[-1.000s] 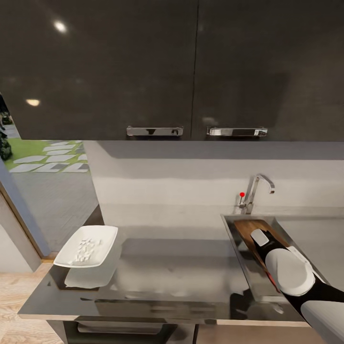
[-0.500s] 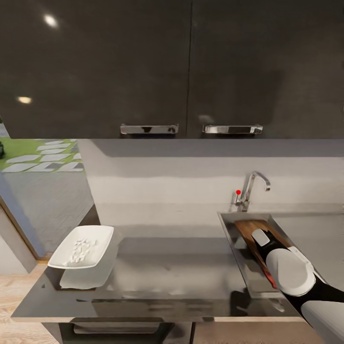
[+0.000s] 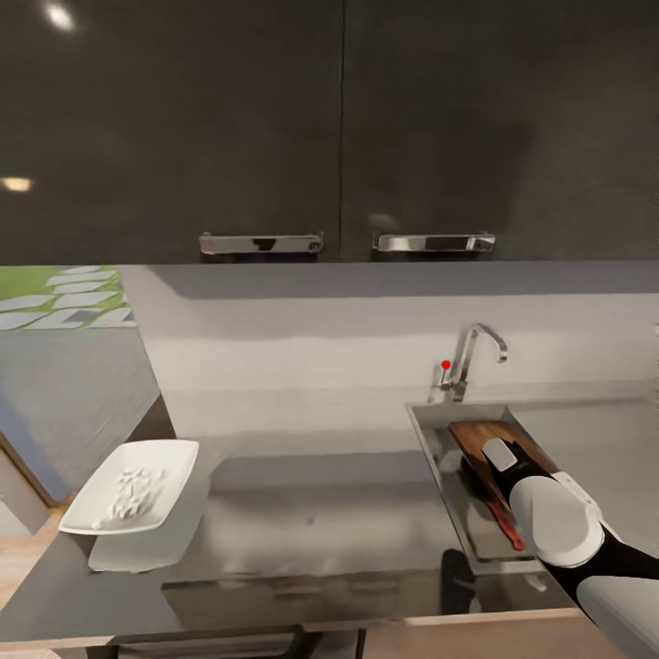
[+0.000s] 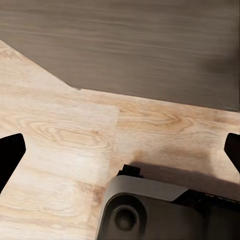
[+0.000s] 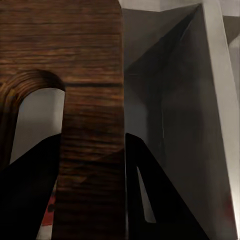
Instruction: In the kitchen, take the Vidalia onion out of the sink, dice it on the chopping board with the paring knife, put the diced onion into the bowl on the countertop, then place both the paring knife and the chopping board into the sink.
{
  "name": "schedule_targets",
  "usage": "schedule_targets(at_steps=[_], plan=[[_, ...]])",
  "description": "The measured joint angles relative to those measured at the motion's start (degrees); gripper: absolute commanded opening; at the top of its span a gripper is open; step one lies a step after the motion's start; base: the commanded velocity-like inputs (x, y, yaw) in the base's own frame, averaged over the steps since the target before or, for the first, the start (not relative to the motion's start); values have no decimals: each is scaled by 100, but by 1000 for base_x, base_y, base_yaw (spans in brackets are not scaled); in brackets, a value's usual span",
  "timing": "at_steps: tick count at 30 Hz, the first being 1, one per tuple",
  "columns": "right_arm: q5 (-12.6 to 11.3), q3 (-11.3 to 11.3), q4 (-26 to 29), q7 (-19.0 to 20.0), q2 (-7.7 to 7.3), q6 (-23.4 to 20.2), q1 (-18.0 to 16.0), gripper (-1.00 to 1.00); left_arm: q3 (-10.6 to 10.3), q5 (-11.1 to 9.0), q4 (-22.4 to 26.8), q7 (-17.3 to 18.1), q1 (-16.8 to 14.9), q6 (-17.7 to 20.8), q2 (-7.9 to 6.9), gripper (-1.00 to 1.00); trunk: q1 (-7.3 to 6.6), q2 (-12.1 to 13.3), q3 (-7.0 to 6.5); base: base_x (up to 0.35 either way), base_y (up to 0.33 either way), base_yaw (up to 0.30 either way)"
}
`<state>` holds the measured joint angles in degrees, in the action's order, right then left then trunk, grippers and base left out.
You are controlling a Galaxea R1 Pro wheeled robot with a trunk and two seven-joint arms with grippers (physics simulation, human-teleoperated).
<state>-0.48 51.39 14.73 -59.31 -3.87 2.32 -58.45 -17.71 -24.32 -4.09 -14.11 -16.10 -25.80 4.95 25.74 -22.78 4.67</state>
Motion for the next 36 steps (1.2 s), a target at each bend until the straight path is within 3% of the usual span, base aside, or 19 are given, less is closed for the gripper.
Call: schedule_targets(at_steps=[17, 27, 36], plan=[[5, -41, -19, 14, 45, -10, -2, -100, 0, 1, 1, 0, 1, 0, -8, 100, 1, -1, 122, 6, 0, -75], [540, -92, -41, 14, 218, -17, 1, -100, -1, 1, 3, 0, 3, 0, -8, 100, 1, -1, 123, 0, 0, 73], [600, -72, -41, 15, 226, -16, 2, -100, -1, 1, 3, 0, 0, 0, -8, 100, 1, -1, 124, 0, 0, 182]])
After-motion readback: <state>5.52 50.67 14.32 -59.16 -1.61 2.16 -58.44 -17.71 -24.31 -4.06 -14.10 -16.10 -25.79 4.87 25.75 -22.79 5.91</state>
